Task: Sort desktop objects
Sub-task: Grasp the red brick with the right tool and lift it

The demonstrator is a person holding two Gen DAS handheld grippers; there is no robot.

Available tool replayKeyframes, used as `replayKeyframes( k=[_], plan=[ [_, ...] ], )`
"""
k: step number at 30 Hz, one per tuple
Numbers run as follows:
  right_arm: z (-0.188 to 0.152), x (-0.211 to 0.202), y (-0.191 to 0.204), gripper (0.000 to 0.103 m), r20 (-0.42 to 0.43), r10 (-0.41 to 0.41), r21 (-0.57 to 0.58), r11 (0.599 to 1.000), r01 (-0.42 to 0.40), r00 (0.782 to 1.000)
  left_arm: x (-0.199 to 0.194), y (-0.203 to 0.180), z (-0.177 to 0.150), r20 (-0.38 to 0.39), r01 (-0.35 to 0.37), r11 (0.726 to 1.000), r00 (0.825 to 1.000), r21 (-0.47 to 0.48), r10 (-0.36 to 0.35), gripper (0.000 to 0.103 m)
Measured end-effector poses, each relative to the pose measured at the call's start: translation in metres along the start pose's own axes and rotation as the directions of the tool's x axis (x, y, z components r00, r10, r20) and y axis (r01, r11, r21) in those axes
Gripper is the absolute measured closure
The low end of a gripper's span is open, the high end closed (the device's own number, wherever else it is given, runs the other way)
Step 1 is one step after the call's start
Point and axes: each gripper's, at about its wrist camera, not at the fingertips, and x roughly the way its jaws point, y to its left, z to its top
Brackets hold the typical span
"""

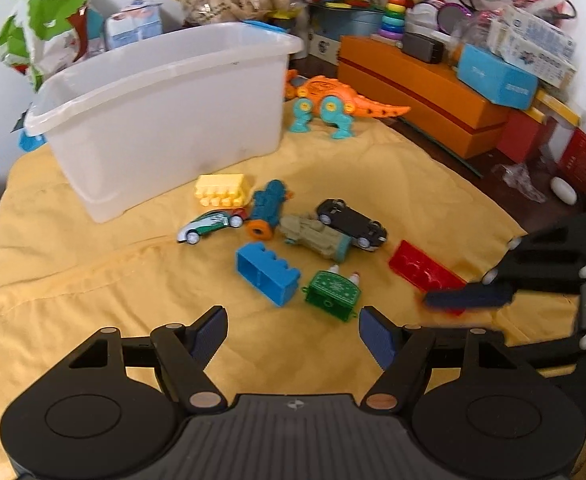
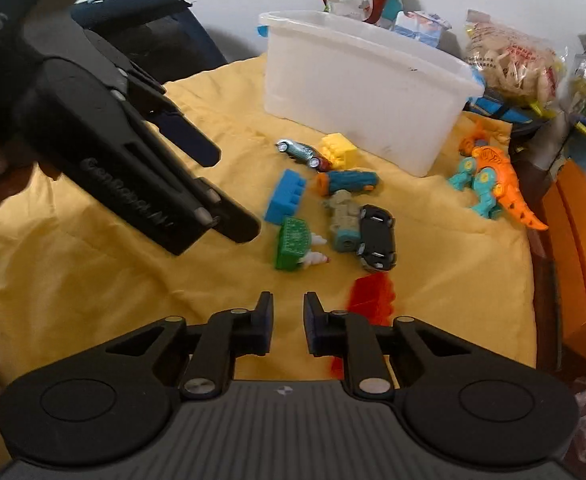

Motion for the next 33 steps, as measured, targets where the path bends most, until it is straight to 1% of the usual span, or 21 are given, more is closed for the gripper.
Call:
replayKeyframes(
  k=[1,2,4,6,8,11,12,13,15,16,17,19,20,22,24,26,27,28,29,31,33],
  plan=[
    [0.001,-0.003,-0.005,0.078,0.022,-0.027,0.014,1.000,0.026,0.999,0.000,0.000,0.002,0.003,-0.001,1.000,1.000,-0.002,0.001,0.027],
    [0.002,-0.005,-0.011,0.078,0.034,-0.050,0.039,0.998,0.049,0.998,0.001,-0.001,0.004,0.006,0.000,1.000,1.000,-0.004,0.000,0.027],
    [0.000,0.000,-0.032,0.078,0.010,-0.060,0.130,0.990,0.058,0.998,0.002,-0.005,0.009,0.013,0.007,1.000,1.000,-0.004,-0.007,0.027],
    [-0.006,0.011,-0.056,0.077,-0.027,-0.009,0.274,0.961,0.016,1.000,0.003,-0.012,0.014,0.021,0.003,1.000,1.000,0.004,-0.003,0.027],
    [-0.016,0.020,-0.075,0.077,-0.041,0.053,0.404,0.914,-0.032,0.998,0.003,-0.019,0.016,0.023,0.000,1.000,1.000,0.007,0.000,0.027],
    [-0.025,0.032,-0.086,0.078,-0.052,0.135,0.473,0.876,-0.094,0.990,0.007,-0.026,0.015,0.007,0.001,1.000,1.000,-0.002,-0.001,0.027],
    [-0.025,0.031,-0.085,0.079,-0.049,0.152,0.461,0.880,-0.113,0.987,0.008,-0.028,0.014,-0.001,-0.010,1.000,1.000,-0.003,0.010,0.027],
    [-0.023,0.027,-0.081,0.079,-0.044,0.139,0.408,0.906,-0.109,0.989,0.009,-0.029,0.015,-0.009,-0.025,1.000,1.000,-0.003,0.025,0.027],
    [-0.017,0.012,-0.071,0.079,-0.013,0.041,0.224,0.974,-0.037,0.999,0.013,-0.034,0.018,-0.027,-0.061,0.998,0.998,-0.006,0.060,0.027],
    [-0.015,0.007,-0.066,0.079,0.004,-0.011,0.134,0.991,0.011,1.000,0.015,-0.036,0.019,-0.030,-0.069,0.998,0.997,-0.007,0.068,0.027],
    [-0.015,0.004,-0.064,0.079,0.017,-0.055,0.064,0.997,0.054,0.998,0.017,-0.039,0.021,-0.037,-0.080,0.997,0.996,-0.010,0.079,0.027],
    [-0.017,0.005,-0.064,0.079,0.036,-0.126,-0.035,0.991,0.128,0.991,0.021,-0.046,0.026,-0.038,-0.102,0.995,0.994,-0.016,0.101,0.027],
    [-0.020,0.009,-0.064,0.079,0.038,-0.153,-0.074,0.985,0.156,0.987,0.023,-0.050,0.028,-0.036,-0.104,0.994,0.994,-0.018,0.104,0.027],
    [-0.024,0.018,-0.063,0.079,0.031,-0.177,-0.138,0.974,0.179,0.984,0.025,-0.056,0.032,-0.037,-0.105,0.994,0.994,-0.016,0.104,0.027],
    [-0.030,0.019,-0.058,0.078,0.031,-0.153,-0.192,0.969,0.156,0.988,0.028,-0.063,0.033,-0.038,-0.110,0.994,0.993,0.000,0.110,0.027],
    [-0.036,0.011,-0.051,0.076,0.060,-0.084,-0.235,0.967,0.096,0.995,0.030,-0.067,0.033,-0.044,-0.119,0.993,0.992,0.010,0.120,0.027],
    [-0.038,0.005,-0.048,0.069,0.078,-0.055,-0.246,0.967,0.072,0.995,0.032,-0.067,0.032,-0.048,-0.121,0.993,0.991,0.008,0.122,0.027],
    [-0.039,0.001,-0.047,0.057,0.083,-0.019,-0.238,0.971,0.039,0.996,0.033,-0.067,0.032,-0.053,-0.122,0.992,0.991,0.001,0.122,0.027],
    [-0.040,-0.002,-0.049,0.054,0.080,0.024,-0.205,0.979,-0.007,0.997,0.034,-0.067,0.031,-0.057,-0.123,0.992,0.991,-0.007,0.123,0.027],
    [-0.039,-0.003,-0.059,0.054,0.059,0.111,-0.094,0.990,-0.105,0.992,0.035,-0.065,0.030,-0.069,-0.129,0.992,0.990,-0.020,0.127,0.027],
    [-0.041,0.000,-0.076,0.054,0.045,0.177,0.038,0.983,-0.179,0.983,0.036,-0.064,0.030,-0.078,-0.137,0.990,0.988,-0.028,0.134,0.027]
  ],
)
